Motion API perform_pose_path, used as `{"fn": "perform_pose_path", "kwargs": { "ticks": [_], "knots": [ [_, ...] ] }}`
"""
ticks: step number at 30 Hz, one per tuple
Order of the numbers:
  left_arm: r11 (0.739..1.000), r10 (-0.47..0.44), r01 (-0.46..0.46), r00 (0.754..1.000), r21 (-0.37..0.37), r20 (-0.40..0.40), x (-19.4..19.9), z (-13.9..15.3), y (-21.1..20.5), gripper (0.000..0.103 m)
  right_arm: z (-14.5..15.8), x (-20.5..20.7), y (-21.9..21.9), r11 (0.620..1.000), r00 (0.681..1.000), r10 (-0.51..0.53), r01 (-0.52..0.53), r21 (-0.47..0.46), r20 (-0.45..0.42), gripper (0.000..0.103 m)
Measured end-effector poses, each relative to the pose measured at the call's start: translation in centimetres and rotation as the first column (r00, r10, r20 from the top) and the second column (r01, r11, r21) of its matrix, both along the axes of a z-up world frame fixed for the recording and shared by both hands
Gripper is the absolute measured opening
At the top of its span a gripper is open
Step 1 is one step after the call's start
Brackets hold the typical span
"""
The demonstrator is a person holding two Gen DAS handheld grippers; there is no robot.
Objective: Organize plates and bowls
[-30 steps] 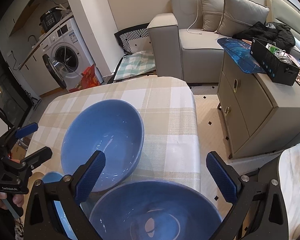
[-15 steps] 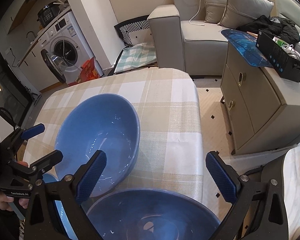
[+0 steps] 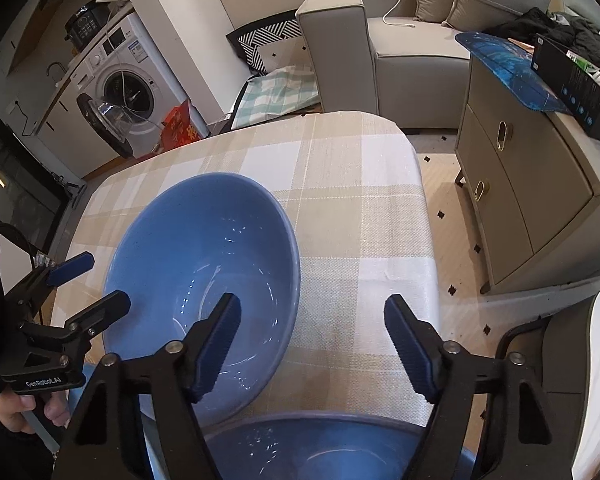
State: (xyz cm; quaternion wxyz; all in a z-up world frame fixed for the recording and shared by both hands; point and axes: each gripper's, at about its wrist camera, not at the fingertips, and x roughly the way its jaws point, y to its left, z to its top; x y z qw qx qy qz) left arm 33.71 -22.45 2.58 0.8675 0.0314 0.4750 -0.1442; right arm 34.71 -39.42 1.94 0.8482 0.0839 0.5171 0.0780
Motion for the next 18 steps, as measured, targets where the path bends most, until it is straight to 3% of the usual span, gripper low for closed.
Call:
{"fn": "perform_pose_path", "kwargs": {
  "ticks": [1,3,6,7,8,12,16,18],
  "knots": [
    [1.0,-0.003,0.003,1.0,0.003,0.001,0.0,0.0,0.0,0.093,-0.1,0.0,0.0,1.0,1.0,-0.001,0.001,0.003,-0.003,0.065],
    [1.0,-0.016,0.016,1.0,0.009,-0.003,0.0,-0.2,-0.2,0.083,-0.2,0.1,0.0,1.0,1.0,-0.004,0.004,0.004,-0.004,0.06],
    [1.0,-0.027,0.028,0.999,0.01,-0.034,0.2,-0.7,-0.3,0.063,-0.3,0.0,0.0,1.0,1.0,-0.003,0.003,0.005,-0.008,0.056],
    [0.999,-0.032,0.032,0.999,0.008,-0.042,0.3,-0.9,-0.4,0.053,-0.3,0.0,0.1,1.0,1.0,-0.002,0.002,0.007,-0.012,0.054],
    [0.999,-0.036,0.036,0.998,0.009,-0.048,0.3,-1.0,-0.5,0.047,-0.4,0.0,0.0,1.0,1.0,0.003,-0.003,0.01,-0.013,0.047],
    [0.999,-0.047,0.048,0.997,0.002,-0.055,0.3,-1.1,-0.7,0.038,-0.6,-0.1,0.1,1.0,1.0,0.015,-0.015,0.014,-0.022,0.035],
    [0.997,-0.072,0.072,0.995,-0.001,-0.065,0.2,-0.9,-1.3,0.021,-0.4,-0.2,0.9,0.999,0.999,0.035,-0.035,0.009,-0.023,0.022],
    [0.997,-0.079,0.08,0.995,0.014,-0.062,0.0,-0.8,-1.8,0.018,-0.3,-0.2,1.4,0.999,0.999,0.042,-0.042,-0.002,-0.027,0.015]
  ]
}}
